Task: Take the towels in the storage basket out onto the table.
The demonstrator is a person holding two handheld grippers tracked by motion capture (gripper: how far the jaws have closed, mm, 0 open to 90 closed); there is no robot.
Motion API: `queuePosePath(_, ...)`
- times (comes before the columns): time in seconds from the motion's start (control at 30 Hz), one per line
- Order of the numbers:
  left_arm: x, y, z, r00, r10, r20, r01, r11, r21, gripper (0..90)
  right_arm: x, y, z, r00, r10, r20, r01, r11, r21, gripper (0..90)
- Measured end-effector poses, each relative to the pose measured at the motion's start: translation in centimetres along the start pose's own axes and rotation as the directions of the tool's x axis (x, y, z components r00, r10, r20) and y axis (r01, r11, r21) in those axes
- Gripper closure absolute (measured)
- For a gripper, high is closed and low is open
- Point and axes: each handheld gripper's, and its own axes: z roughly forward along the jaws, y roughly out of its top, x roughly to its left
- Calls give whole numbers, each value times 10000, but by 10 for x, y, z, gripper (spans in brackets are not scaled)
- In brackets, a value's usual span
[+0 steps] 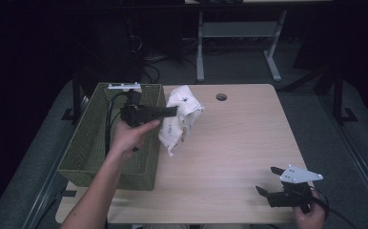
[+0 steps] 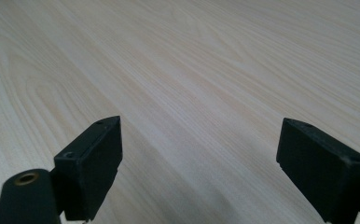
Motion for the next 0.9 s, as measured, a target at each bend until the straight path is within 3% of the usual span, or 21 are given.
queuePosePath(0.43, 2, -5, 46, 9997, 135, -190, -119, 9967, 804, 814, 1, 0, 2, 10000, -23, -64, 23, 10000, 39, 140)
queuePosePath(0.9, 1, -12, 89, 9987, 164, -489, -95, 9906, 1362, 813, 1, 0, 2, 9999, -13, -164, 15, 9999, 121, 140)
